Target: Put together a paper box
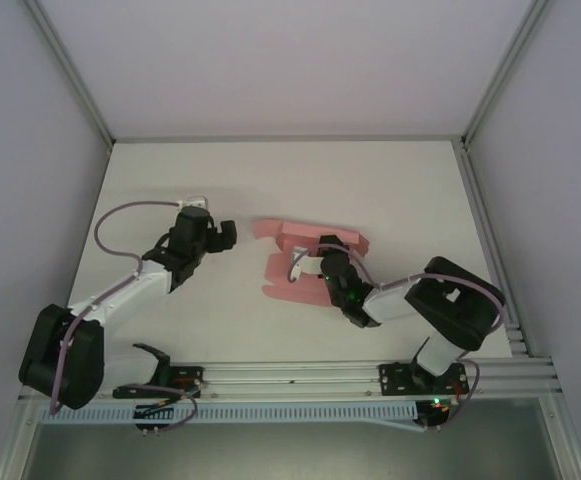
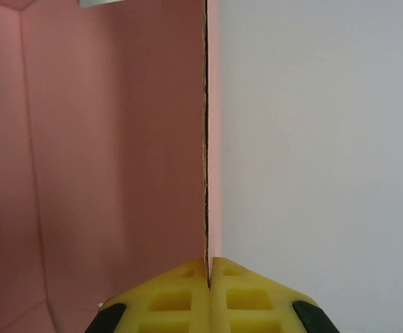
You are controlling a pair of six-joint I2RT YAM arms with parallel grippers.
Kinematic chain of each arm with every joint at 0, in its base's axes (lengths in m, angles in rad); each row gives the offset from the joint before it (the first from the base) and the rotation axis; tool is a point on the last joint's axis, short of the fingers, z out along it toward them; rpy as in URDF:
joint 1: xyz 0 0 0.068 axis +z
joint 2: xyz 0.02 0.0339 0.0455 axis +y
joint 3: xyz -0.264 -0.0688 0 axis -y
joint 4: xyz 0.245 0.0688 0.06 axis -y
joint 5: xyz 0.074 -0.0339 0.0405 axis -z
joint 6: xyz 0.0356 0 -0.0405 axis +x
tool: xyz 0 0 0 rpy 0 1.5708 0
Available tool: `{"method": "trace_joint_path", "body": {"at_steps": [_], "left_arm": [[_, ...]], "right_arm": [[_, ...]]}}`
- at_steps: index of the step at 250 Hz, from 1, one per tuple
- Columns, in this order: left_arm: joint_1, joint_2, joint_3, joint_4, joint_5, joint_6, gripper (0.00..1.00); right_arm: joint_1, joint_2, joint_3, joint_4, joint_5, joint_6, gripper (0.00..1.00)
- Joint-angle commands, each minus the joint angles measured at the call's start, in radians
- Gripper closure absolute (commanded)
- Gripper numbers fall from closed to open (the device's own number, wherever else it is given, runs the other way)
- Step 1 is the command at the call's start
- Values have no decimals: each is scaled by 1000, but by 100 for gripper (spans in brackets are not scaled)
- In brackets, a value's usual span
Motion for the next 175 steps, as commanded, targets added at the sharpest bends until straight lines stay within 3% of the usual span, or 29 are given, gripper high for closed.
{"method": "trace_joint_path", "body": {"at_steps": [1,40,80,142,175], "left_arm": [[18,15,34,0,26,6,0],[48,53,60,8,46,16,0],[92,177,139,68,125,46,0],[97,459,355,90,310,164,0],[91,538,416,41,484,254,0]], "right_arm": [[15,53,-32,5,14,74,100],[18,91,-75,125,31,87,100],[18,25,-48,-48,-23,149,100],[-1,-26,-23,-137,-49,189,100],[-9,-28,-9,-165,-54,210,100]]}}
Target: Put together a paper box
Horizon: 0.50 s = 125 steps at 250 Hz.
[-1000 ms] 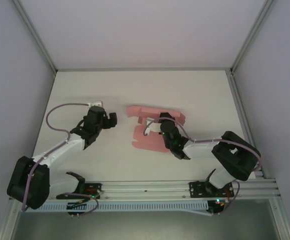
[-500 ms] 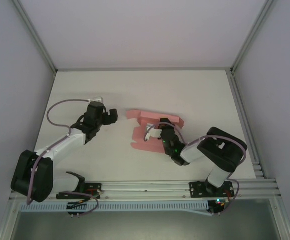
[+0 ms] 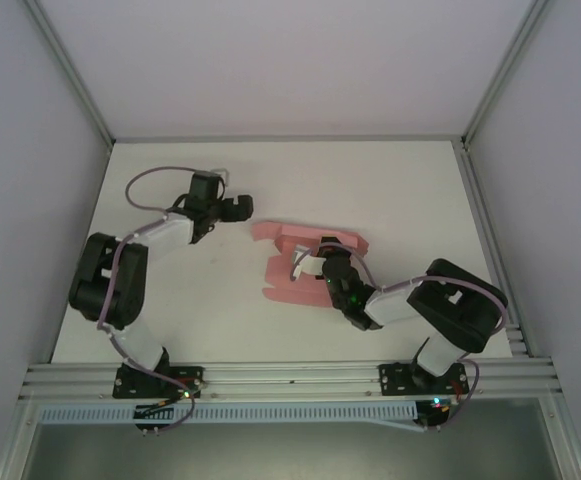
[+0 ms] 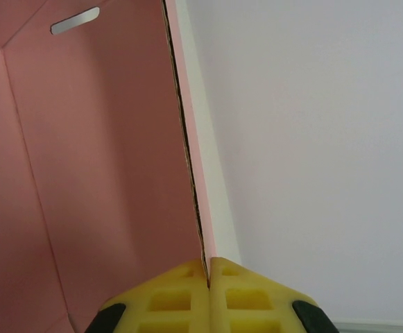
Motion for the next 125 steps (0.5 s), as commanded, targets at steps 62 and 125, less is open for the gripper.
{"method": "trace_joint_path", "body": {"at_steps": [62,125], "left_arm": [[-34,13,-29,-14,394,247,7],[-106,-91,-150,33,427,267,18]], "right_arm": [[-16,-16,25,-181,-35,103,100],[-17,-36,42,-236,-34,115,100]]}}
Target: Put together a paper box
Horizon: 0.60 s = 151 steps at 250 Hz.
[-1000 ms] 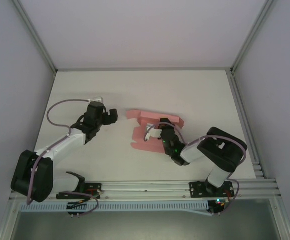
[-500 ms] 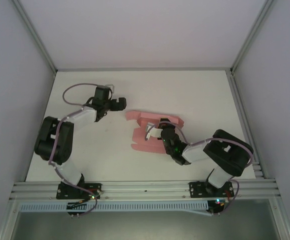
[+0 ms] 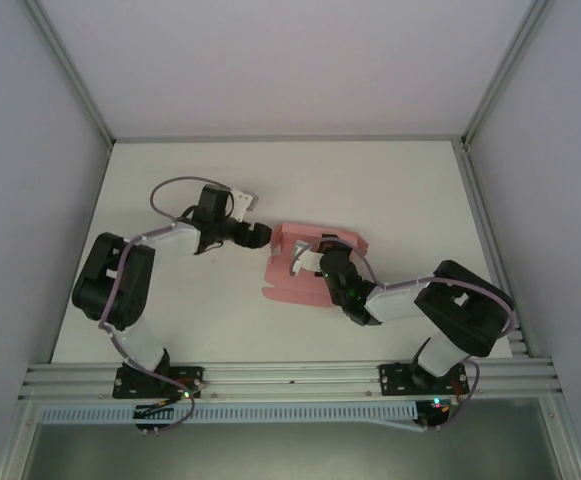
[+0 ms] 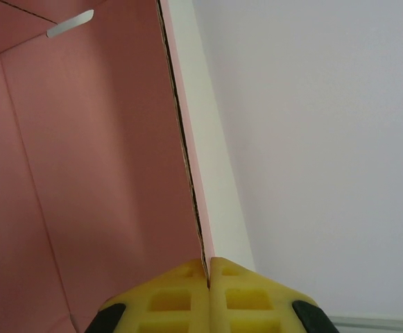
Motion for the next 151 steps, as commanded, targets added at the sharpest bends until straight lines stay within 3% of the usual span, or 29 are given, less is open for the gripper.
{"method": "trace_joint_path", "body": {"at_steps": [1,65,151], "left_arm": [[-37,-58,-30,31,62,46,18],[-108,-73,-48,42,63,72,24],[-113,-29,-114,189,-6,29,33]], "right_arm": [[-6,0,0,-109,-27,50,100],[-4,3,-1,-120,-24,62,100],[-9,-1,-6,-145,-27,69,100]]}}
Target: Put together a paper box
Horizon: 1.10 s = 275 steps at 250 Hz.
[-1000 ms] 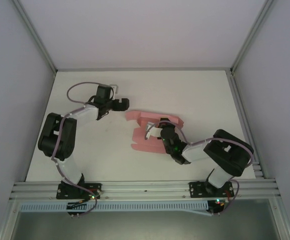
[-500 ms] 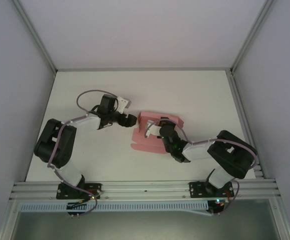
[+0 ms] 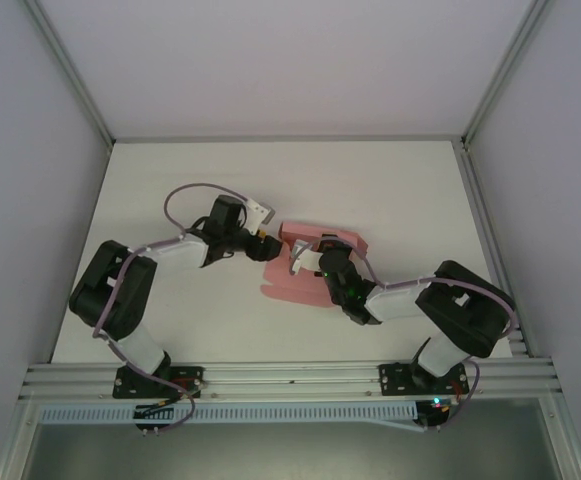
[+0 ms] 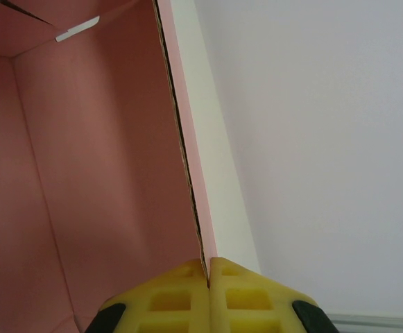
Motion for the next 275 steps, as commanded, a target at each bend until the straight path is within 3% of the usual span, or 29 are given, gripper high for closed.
{"method": "trace_joint_path", "body": {"at_steps": [1,74,127,275], "left_arm": [[-9,7,-49,106,-20,-11,33],[-21,12,-158,351,6,24,40],[-55,33,-166,437,11,50,47],[-111,146,-168,641,-281,44,57]], "right_arm": [[-7,0,-12,-121,-28,46,100],[-9,3,0,-171,-54,55,100],[17,42,-23,-106,-3,-31,100],[29,31,22,-300,-51,64,100]]}}
